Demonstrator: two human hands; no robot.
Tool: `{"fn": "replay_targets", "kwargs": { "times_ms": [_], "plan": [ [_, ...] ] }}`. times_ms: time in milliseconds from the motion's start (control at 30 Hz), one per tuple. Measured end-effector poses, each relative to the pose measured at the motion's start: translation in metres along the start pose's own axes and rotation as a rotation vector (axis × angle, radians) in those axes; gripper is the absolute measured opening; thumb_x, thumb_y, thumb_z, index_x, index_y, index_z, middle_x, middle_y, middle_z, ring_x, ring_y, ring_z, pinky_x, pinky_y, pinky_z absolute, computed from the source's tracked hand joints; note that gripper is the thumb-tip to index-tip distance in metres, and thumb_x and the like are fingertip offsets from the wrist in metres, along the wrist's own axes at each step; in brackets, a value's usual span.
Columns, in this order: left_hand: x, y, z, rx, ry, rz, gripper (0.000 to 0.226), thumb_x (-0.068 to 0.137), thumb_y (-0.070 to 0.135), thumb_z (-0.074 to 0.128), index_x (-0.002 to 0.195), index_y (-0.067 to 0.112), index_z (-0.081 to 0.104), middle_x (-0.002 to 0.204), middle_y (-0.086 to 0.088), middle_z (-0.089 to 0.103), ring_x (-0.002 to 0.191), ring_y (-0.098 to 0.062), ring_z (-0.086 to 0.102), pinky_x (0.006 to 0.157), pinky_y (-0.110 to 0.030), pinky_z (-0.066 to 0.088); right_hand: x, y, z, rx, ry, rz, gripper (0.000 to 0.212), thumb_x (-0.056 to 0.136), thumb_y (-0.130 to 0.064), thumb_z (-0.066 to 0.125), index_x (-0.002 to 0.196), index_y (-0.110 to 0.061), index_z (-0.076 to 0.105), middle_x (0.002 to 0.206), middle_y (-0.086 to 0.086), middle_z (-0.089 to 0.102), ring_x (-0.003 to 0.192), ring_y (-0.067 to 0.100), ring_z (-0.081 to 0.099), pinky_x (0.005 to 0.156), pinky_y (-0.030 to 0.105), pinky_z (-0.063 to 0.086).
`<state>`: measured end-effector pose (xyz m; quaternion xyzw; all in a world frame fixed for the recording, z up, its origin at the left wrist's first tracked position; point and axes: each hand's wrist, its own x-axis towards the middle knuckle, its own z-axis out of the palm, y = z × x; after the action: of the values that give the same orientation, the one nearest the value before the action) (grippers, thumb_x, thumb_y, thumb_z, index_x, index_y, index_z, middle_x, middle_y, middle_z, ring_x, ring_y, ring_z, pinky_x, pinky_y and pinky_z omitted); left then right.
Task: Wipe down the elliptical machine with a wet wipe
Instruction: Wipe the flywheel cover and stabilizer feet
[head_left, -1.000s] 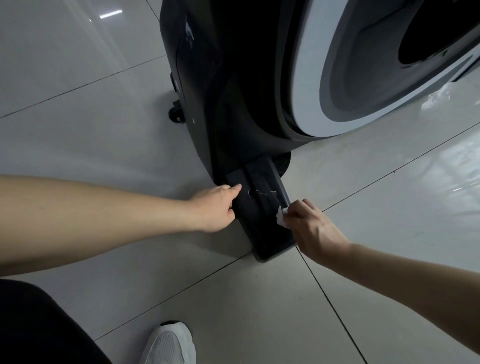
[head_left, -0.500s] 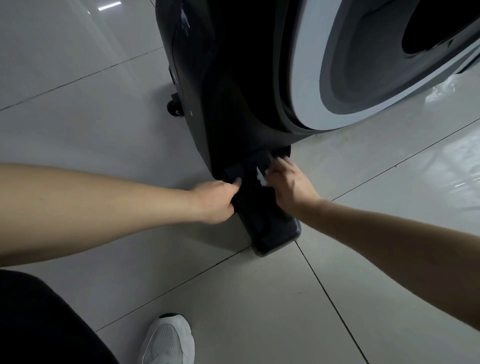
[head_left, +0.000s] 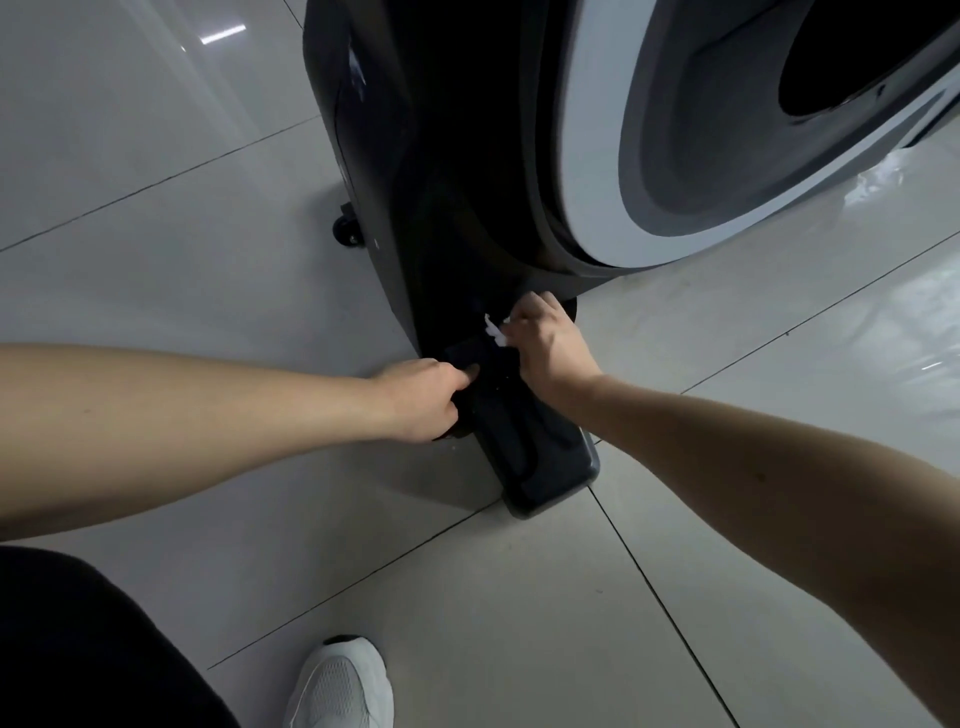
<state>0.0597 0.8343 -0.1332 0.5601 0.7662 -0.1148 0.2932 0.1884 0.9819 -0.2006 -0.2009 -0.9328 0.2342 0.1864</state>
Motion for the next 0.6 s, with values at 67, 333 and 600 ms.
{"fn": "replay_targets", "kwargs": {
  "times_ms": [67, 333, 600],
  "plan": [
    [-0.001, 0.000, 0.000, 0.019, -0.006, -0.005, 0.072, 0.092, 0.016, 0.044, 0.160, 0.029, 0.025, 0.135, -0.013, 0.062, 0.115, -0.033, 0.062, 0.085, -0.040, 0.057, -0.023, -0.001, -0.002, 0.007, 0.017, -0.044, 0.021, 0.084, 0.006, 0.056, 0.087, -0.002, 0.075, 0.095, 0.016, 0.060, 0.086, 0.035, 0.052, 0.073, 0.038, 0.049],
    [-0.021, -0.018, 0.010, -0.074, 0.054, 0.039, 0.071, 0.098, 0.016, 0.045, 0.163, 0.024, 0.016, 0.130, -0.004, 0.058, 0.116, -0.021, 0.057, 0.090, -0.027, 0.046, -0.091, 0.000, -0.012, 0.088, -0.039, -0.178, 0.019, 0.099, -0.013, 0.060, 0.092, -0.014, 0.078, 0.102, 0.005, 0.065, 0.088, 0.028, 0.054, 0.076, 0.043, 0.048],
    [-0.026, -0.018, 0.009, -0.068, 0.066, 0.056, 0.064, 0.096, 0.015, 0.050, 0.156, 0.013, 0.029, 0.126, -0.011, 0.062, 0.115, -0.028, 0.060, 0.093, -0.042, 0.051, -0.005, -0.008, 0.015, -0.021, 0.020, -0.054, 0.027, 0.079, 0.007, 0.066, 0.096, -0.009, 0.078, 0.099, 0.011, 0.057, 0.087, 0.031, 0.049, 0.075, 0.047, 0.050]
  ]
}}
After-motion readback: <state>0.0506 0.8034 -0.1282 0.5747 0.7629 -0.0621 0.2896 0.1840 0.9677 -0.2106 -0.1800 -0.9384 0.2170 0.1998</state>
